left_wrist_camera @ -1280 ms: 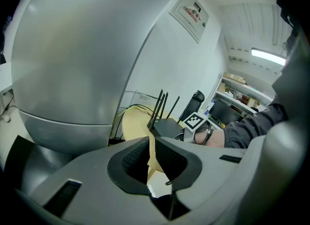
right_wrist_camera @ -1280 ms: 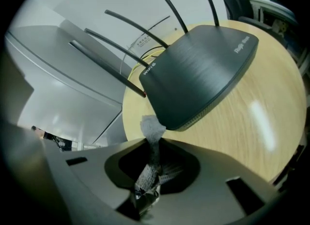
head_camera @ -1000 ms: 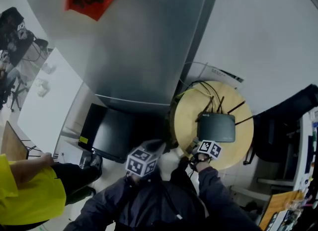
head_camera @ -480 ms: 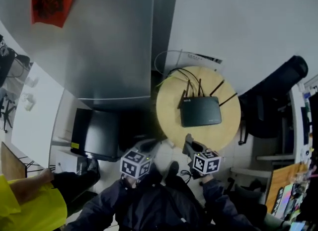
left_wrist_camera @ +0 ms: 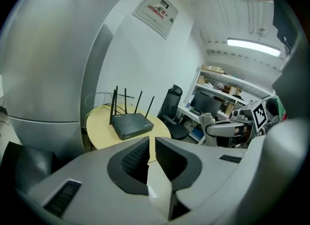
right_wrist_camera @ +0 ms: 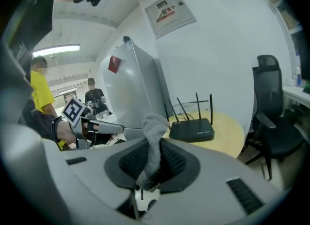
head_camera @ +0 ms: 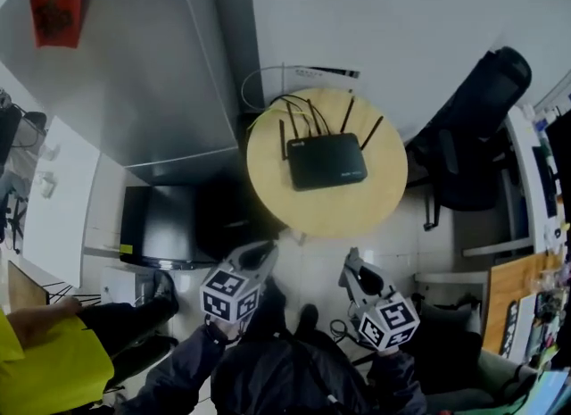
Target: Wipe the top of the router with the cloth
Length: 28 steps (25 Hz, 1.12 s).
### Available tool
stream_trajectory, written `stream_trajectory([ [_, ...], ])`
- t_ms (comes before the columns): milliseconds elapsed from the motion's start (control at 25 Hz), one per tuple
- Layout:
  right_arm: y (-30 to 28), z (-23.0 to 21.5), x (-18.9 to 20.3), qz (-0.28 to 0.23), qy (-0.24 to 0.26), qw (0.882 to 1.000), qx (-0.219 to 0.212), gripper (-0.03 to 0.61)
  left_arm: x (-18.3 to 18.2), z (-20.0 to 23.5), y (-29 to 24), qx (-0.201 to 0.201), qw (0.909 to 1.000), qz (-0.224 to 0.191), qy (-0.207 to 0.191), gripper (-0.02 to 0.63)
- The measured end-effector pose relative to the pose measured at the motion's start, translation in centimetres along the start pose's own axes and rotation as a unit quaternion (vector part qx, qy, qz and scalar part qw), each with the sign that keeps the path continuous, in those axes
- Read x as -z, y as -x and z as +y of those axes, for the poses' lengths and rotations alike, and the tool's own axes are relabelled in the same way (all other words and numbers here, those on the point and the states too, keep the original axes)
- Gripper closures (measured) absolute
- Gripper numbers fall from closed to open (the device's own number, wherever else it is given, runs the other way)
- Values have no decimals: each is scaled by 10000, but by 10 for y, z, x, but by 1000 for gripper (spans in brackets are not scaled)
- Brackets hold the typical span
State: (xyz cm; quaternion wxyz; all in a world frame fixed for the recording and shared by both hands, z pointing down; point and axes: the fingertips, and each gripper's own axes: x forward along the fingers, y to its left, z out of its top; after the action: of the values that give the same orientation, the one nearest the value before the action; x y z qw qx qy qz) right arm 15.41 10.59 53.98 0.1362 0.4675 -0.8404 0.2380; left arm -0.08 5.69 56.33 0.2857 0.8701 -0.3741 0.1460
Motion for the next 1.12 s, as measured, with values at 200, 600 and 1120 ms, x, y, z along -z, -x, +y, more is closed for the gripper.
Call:
stream_trajectory([
  [200, 63, -1, 15, -270, 29, 9996, -6, 505, 24, -65, 40, -266, 9994, -231, -31, 588],
  [600, 127, 69, 7, -779, 468, 9957, -163, 505, 52, -140, 118, -288, 9976, -432, -455, 588],
  [1120, 194, 212, 78, -470, 1055, 9933, -10, 505, 101, -171, 244, 350, 9927, -731, -887, 588],
])
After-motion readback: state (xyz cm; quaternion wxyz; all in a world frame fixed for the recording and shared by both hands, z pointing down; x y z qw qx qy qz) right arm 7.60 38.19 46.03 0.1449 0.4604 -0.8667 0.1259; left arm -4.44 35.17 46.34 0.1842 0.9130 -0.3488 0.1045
